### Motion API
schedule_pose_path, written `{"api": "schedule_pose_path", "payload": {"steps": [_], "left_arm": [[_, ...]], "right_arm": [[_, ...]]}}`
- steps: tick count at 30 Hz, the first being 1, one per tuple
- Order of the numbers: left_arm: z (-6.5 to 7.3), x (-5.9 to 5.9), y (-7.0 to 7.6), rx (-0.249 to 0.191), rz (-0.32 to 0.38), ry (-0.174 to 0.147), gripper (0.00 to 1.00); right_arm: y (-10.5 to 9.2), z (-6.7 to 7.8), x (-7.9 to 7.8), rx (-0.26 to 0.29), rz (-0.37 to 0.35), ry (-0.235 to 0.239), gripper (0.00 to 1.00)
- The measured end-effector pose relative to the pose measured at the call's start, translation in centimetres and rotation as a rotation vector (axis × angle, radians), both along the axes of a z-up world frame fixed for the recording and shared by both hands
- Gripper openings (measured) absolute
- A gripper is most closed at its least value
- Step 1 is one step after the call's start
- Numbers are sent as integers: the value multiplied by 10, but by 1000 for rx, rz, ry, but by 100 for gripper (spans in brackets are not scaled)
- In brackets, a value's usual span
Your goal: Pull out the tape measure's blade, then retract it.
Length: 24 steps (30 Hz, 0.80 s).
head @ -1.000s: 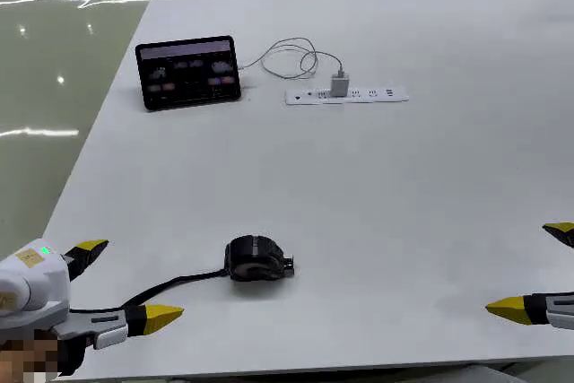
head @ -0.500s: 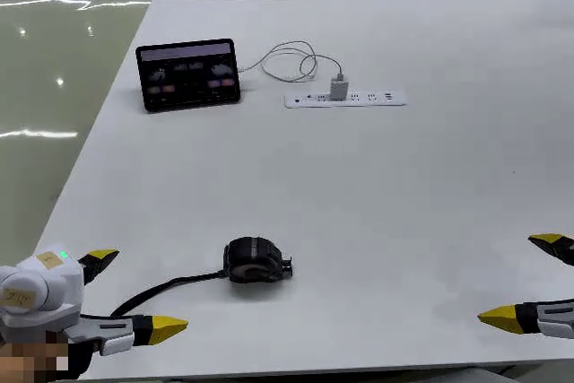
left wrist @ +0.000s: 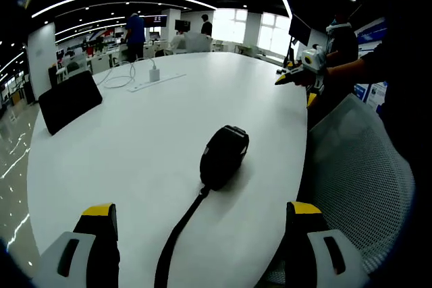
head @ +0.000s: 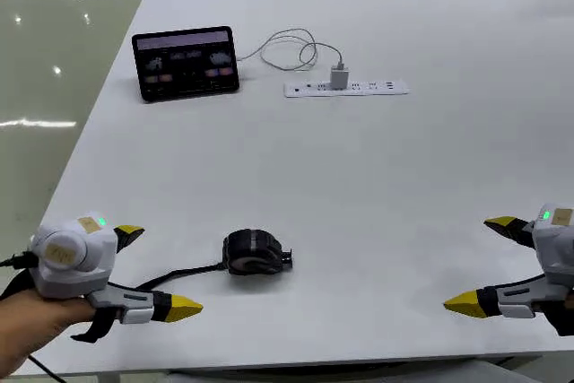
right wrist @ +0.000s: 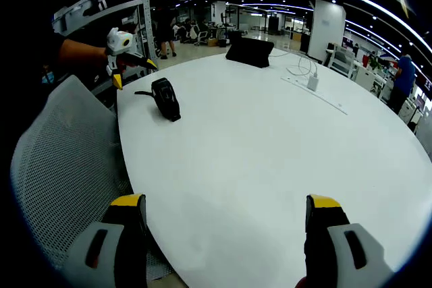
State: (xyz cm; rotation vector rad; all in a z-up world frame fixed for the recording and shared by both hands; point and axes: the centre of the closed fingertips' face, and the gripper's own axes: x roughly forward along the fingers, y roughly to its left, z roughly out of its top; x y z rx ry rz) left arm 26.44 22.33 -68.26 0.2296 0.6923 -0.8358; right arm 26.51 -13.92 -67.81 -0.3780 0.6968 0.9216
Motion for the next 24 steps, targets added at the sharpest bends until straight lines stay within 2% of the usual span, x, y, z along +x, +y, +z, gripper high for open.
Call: {"api": "schedule_pose_path", "payload": {"steps": [4,7,9,13,18,22,24], "left_arm": [[1,9,-15,27,-74,-9,100],[-3,15,-25,77,-140,-15,97],[-4,18,-35,80,-176,-11,96],[-11,23,-47,145,-276,-24,86],[-20,27,-60,191,-356,-10,77],[-22,28,-73,191,-402,7,70],[-25,30,-79,207,-428,-2,66]], "right_arm": [[14,-3,6,-7,47,3,93],[27,-7,9,-15,84,7,92],[37,-8,12,-15,110,10,92],[57,-13,16,-24,170,5,91],[78,-14,20,-30,234,8,88],[89,-18,25,-29,268,18,84],[97,-23,25,-27,291,34,80]]}}
